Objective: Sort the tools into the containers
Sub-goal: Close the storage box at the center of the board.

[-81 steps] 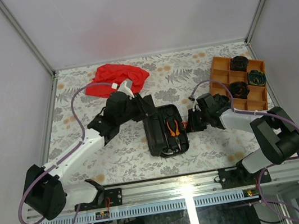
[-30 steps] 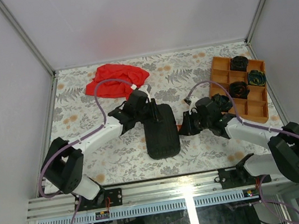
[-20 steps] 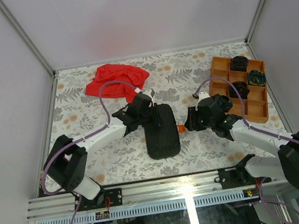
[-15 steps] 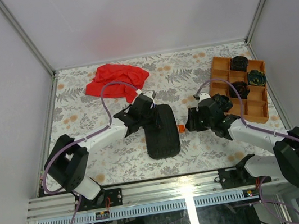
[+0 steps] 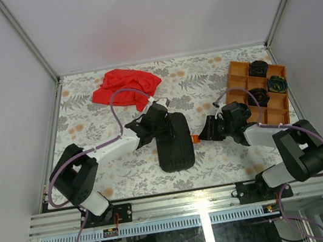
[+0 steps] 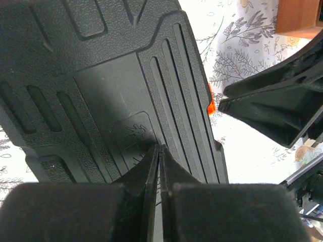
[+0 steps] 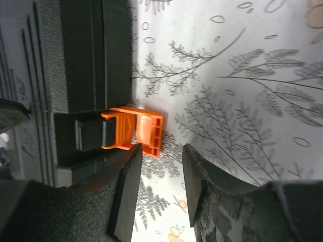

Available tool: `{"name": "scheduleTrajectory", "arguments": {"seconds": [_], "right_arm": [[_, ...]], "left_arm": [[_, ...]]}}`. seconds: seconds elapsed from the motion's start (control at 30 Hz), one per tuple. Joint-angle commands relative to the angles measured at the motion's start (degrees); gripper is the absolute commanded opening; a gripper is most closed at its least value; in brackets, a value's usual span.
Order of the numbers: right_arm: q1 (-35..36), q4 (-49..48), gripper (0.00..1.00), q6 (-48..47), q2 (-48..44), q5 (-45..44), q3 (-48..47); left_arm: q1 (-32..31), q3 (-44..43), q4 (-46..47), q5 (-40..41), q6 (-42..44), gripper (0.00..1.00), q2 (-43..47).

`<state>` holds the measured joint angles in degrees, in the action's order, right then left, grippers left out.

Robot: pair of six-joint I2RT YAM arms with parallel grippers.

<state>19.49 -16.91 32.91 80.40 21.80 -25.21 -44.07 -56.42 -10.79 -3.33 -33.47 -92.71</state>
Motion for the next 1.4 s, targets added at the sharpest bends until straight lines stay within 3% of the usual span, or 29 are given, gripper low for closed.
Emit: {"name": "scheduleTrajectory", "arguments": {"seconds": [0.0,0.3,0.83,1.1,1.37], "right_arm": [[-0.96,-5.30,0.44,1.81,3.92,7.51,-1.64],[-1.05,-4.81,0.36,2.87,9.48,10.72,-3.27],[-1.12,-23.04,0.27,12.70,2.48,17.25,1.21],[-1.13,-24.29,0.27,13.34,3.94,18.45,1.83],[-1.17,-18.79,0.29,10.36,5.39,16.27,0.86]], "left_arm": [[-0.93,2.09,-4.36,2.07,-0.40,0.00,-3.40],[-1.18,2.38,-4.17,1.89,-0.19,0.00,-3.59],[-1.72,1.40,-3.54,0.65,-0.34,0.00,-4.65],[-2.00,1.17,-3.44,0.57,-0.45,0.00,-5.07],[-2.07,1.14,-3.45,0.37,-0.45,0.00,-5.22]]}}
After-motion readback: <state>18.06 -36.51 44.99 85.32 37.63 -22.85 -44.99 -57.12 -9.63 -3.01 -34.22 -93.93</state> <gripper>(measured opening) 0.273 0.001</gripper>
